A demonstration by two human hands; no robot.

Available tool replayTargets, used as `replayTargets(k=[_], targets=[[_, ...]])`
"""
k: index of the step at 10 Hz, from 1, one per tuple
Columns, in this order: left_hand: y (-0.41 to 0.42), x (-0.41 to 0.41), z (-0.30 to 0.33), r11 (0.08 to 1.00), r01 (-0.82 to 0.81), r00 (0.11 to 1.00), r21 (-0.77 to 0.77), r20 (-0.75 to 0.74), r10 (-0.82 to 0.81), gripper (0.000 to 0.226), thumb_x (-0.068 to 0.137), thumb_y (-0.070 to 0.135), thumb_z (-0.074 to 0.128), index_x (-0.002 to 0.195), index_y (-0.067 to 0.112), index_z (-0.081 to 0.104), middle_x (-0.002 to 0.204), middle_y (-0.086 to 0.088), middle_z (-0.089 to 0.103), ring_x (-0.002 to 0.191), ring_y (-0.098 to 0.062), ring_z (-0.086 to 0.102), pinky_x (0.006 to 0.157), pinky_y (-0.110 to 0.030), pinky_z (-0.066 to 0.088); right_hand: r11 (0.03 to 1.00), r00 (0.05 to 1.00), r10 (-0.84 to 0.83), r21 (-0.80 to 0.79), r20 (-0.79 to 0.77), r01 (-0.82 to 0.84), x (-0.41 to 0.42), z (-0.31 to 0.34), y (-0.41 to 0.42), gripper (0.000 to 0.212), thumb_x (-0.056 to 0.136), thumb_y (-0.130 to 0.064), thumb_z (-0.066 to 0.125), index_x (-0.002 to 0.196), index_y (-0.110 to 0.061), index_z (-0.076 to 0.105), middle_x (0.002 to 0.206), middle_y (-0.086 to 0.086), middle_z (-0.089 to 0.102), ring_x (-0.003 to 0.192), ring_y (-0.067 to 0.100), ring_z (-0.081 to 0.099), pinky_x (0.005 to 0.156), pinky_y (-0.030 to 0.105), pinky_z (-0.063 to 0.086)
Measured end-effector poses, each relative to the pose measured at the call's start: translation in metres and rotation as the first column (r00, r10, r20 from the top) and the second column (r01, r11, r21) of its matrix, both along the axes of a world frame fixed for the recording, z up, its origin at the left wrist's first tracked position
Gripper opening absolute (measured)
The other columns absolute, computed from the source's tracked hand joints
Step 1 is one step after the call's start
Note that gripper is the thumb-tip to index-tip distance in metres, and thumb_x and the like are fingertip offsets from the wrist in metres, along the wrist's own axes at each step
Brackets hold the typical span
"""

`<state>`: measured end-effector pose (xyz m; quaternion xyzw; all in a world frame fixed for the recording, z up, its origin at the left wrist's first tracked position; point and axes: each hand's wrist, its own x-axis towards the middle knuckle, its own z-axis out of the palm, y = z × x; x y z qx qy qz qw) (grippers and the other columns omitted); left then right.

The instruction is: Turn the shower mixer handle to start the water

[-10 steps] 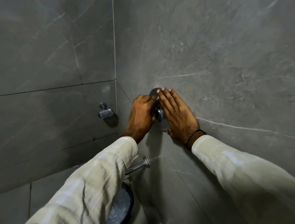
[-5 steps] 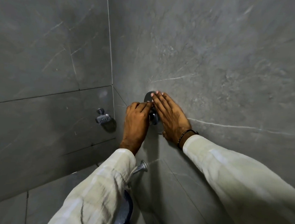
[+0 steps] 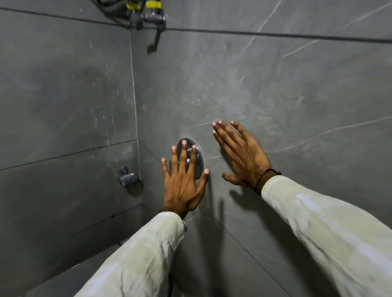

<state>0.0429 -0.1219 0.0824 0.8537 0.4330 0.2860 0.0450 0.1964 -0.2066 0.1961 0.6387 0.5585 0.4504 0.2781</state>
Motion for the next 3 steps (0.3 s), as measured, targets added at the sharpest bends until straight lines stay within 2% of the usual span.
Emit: replayTargets(k=[2, 3], targets=[[-0.063, -0.056, 0.074, 0.978, 0.137, 0.990, 0.159, -0.067, -0.128, 0.082, 0.100, 0.069, 0.015, 0.163, 0.027, -0.016, 0.170, -0.002, -0.030, 0.156, -0.028, -0.030, 0.124, -0.059, -0.020, 0.993, 0.994, -0.019, 0.110, -0.107, 0.031, -0.052, 0.064, -0.098, 0.120, 0.094, -0.085, 0.021, 0.167, 0.001, -0.018, 0.175, 0.023, -0.024, 0.165, 0.036, -0.018, 0.135, 0.052, -0.005], [-0.086, -0.094, 0.115, 0.952, 0.143, 0.989, 0.271, -0.085, -0.124, 0.082, 0.098, 0.070, 0.013, 0.163, 0.027, -0.016, 0.171, -0.003, -0.027, 0.156, -0.029, -0.029, 0.124, -0.057, -0.021, 0.980, 0.979, 0.027, 0.200, -0.203, 0.015, -0.084, 0.098, -0.136, 0.121, 0.093, -0.085, 0.028, 0.169, -0.001, -0.015, 0.177, 0.021, -0.021, 0.166, 0.034, -0.015, 0.135, 0.052, -0.004]])
